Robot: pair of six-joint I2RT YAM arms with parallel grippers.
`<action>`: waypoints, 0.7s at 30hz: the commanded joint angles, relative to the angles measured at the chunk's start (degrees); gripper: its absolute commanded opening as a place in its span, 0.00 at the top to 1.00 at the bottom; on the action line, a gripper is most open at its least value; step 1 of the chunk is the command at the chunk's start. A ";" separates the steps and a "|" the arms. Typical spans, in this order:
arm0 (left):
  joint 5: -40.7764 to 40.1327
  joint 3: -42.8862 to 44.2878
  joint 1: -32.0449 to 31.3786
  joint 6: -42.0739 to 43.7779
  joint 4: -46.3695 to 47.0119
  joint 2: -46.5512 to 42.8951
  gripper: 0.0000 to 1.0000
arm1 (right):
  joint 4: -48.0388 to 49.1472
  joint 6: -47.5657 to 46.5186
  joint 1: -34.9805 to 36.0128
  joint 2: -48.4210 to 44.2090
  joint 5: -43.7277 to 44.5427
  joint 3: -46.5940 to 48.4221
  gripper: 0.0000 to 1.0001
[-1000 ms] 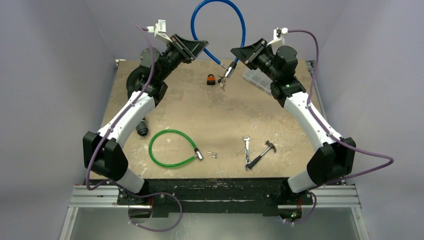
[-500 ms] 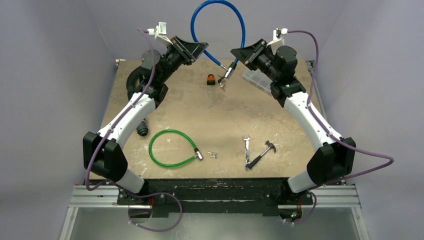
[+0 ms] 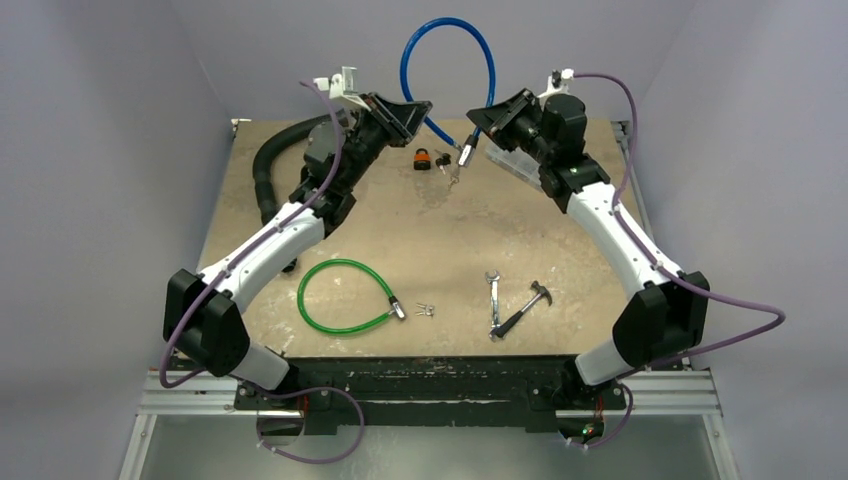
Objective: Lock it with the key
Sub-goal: Lock the lock.
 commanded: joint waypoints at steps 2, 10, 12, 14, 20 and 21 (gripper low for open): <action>-4.02 -1.49 -3.80 5.60 6.99 -3.43 1.00 | -5.29 3.38 0.92 1.39 4.50 2.96 1.00; -10.75 -5.09 -6.99 4.01 4.40 -4.94 1.00 | -8.34 17.02 0.97 3.37 5.18 5.00 1.00; -10.52 -5.41 -7.01 -0.63 1.74 -4.42 1.00 | -7.86 18.29 1.01 3.66 5.28 6.10 1.00; -9.99 -5.77 -6.93 -5.58 -1.12 -3.55 1.00 | -7.53 19.11 1.01 4.01 5.14 7.16 1.00; -9.68 -8.14 -7.01 -5.27 1.56 -2.63 1.00 | -5.70 18.94 1.06 4.27 4.06 7.72 1.00; -9.65 -8.45 -7.01 -5.08 2.08 -2.54 1.00 | -5.45 18.90 1.28 4.18 3.88 7.52 1.00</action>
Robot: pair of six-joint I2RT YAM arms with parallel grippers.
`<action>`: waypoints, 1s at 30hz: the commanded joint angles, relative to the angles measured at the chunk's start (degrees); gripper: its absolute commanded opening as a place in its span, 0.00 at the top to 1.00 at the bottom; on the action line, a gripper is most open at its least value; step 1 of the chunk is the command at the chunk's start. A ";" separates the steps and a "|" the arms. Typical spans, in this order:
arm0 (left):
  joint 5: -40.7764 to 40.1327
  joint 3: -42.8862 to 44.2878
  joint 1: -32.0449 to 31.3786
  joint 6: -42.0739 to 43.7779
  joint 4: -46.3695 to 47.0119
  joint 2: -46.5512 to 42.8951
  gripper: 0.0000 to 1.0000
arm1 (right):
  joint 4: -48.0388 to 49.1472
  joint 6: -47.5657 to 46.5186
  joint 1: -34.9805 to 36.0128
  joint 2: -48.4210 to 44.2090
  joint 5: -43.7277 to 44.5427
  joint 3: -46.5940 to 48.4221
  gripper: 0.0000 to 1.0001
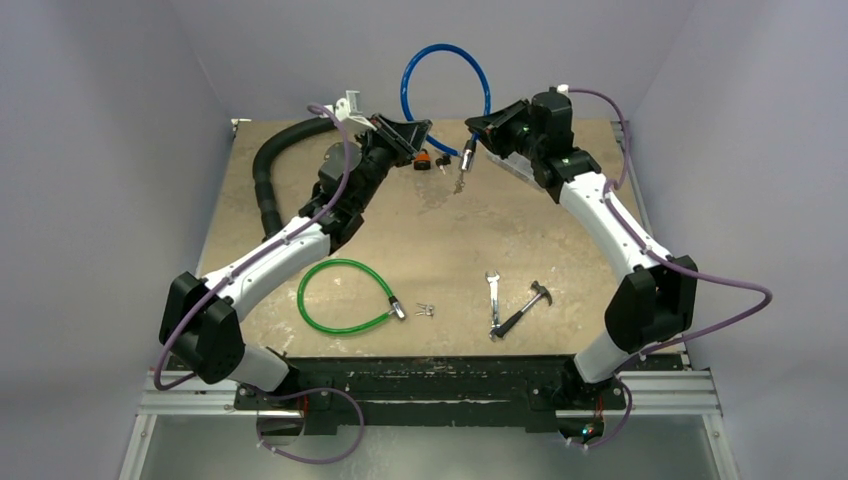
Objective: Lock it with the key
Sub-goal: Lock the lock.
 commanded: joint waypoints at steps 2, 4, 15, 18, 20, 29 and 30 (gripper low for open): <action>6.36 -2.03 -1.56 -1.99 4.95 0.28 1.00 | 6.36 5.45 1.43 -0.98 -0.58 3.13 1.00; 7.41 -2.41 -1.66 -2.51 5.31 0.68 1.00 | 7.26 5.54 1.93 -0.77 -1.06 3.15 1.00; 19.16 1.34 10.88 -7.78 6.04 4.87 1.00 | 14.19 0.03 2.72 -2.59 -8.36 -2.52 0.99; 23.32 3.02 13.42 -6.89 6.97 5.42 1.00 | 17.80 -3.65 2.65 -3.97 -12.86 -6.17 0.87; 25.39 3.67 13.60 -7.13 7.98 5.67 1.00 | 19.85 -5.30 2.66 -4.10 -15.77 -7.49 0.75; 24.81 5.07 13.85 -13.10 7.89 6.34 1.00 | 25.77 -5.84 2.97 -3.12 -20.77 -9.60 0.45; 24.99 5.17 13.86 -13.46 7.85 6.48 1.00 | 26.47 -5.97 3.12 -2.96 -21.46 -9.80 0.43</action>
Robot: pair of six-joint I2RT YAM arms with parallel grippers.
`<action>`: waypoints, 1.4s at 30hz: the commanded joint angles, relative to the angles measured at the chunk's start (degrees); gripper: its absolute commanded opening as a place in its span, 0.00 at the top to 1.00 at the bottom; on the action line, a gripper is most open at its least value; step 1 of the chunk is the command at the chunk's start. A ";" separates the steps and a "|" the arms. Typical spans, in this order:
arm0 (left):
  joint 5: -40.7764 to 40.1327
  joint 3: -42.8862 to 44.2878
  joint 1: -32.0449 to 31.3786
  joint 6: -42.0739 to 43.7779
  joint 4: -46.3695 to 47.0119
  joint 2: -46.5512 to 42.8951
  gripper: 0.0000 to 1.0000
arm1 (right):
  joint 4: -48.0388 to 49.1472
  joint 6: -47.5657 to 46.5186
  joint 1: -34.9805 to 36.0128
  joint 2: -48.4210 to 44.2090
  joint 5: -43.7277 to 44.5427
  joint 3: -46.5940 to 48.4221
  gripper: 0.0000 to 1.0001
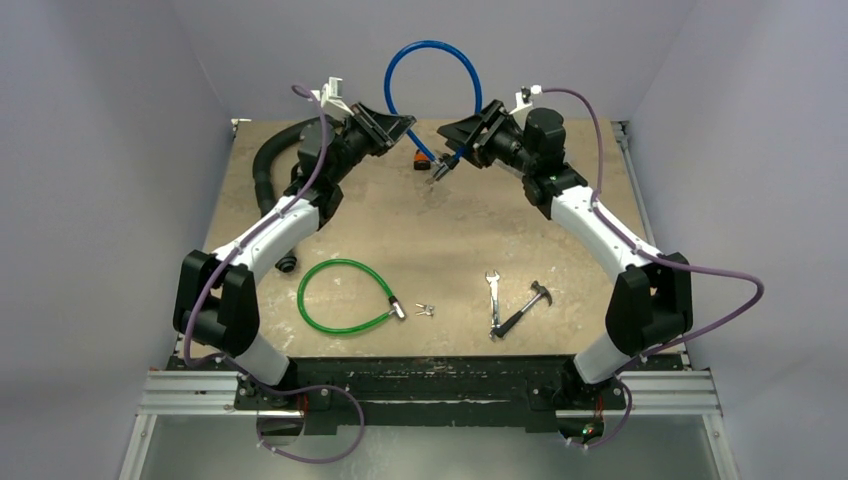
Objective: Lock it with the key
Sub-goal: Lock the lock.
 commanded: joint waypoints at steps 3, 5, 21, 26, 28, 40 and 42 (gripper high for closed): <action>1.40 4.62 -0.06 -5.47 2.67 -0.53 1.00 | 10.33 -0.79 1.47 -1.44 -9.19 -0.91 0.34; 0.89 4.76 0.11 -6.60 0.84 -0.77 1.00 | 10.79 -0.48 1.49 -1.50 -10.37 -1.47 0.29; -2.92 7.78 1.30 -14.73 -9.38 -1.49 1.00 | 10.80 -3.70 1.52 -2.61 -13.62 -7.08 0.15; -1.31 6.05 0.65 -12.94 -8.67 -2.71 1.00 | 11.60 -3.40 1.52 -2.60 -13.49 -7.41 0.38; 0.09 4.51 -0.41 -10.41 -7.58 -3.48 1.00 | 12.60 -2.88 1.47 -1.94 -13.33 -6.29 0.39; -3.67 2.82 -2.86 -12.03 -8.23 -3.49 1.00 | 16.40 -0.52 3.70 1.23 -15.51 -3.30 0.40; -5.42 3.23 -3.13 -14.44 -9.91 -3.11 1.00 | 17.51 -0.15 4.57 1.62 -16.23 -2.47 0.39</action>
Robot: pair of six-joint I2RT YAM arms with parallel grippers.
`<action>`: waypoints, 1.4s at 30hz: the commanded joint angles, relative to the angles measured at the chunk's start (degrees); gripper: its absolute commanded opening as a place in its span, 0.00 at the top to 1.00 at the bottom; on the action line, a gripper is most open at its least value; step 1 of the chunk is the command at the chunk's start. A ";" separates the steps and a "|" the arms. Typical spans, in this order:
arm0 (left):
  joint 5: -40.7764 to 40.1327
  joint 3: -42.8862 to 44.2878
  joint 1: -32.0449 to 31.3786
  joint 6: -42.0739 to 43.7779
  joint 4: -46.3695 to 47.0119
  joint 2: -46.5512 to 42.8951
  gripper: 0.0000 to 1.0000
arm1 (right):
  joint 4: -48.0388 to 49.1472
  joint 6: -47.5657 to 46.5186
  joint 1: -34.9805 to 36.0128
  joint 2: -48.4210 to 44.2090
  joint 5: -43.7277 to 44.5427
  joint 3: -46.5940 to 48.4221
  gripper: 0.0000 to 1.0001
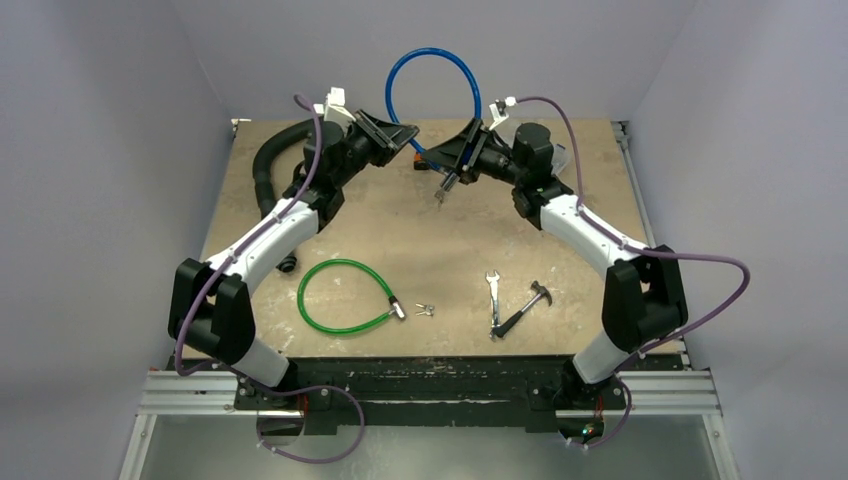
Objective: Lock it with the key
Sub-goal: Lock the lock.
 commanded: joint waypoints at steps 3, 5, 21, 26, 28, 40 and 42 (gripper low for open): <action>-2.81 3.04 -1.81 -6.09 0.60 -0.03 1.00 | 5.75 2.10 3.10 1.24 -3.43 4.87 0.40; -1.85 3.33 -3.05 -5.96 1.33 0.08 1.00 | 5.70 2.17 3.19 1.90 -3.39 5.75 0.41; -0.17 0.03 -3.26 -1.53 4.36 -5.41 1.00 | 4.39 4.96 0.31 3.30 -2.09 9.13 0.62; -2.01 3.18 -3.77 -6.44 2.89 -4.06 1.00 | 4.87 3.92 -0.04 3.92 -1.33 10.22 0.56; -2.09 4.03 -4.58 -8.20 2.59 -3.28 1.00 | 4.00 4.04 0.11 4.07 -0.84 10.37 0.53; -6.64 4.04 -9.32 -12.51 -1.06 -3.12 1.00 | 7.09 4.80 0.39 5.83 -4.39 13.70 0.49; -6.42 4.20 -9.36 -12.71 -0.76 -2.87 1.00 | 7.17 5.04 0.73 5.17 -5.07 12.21 0.48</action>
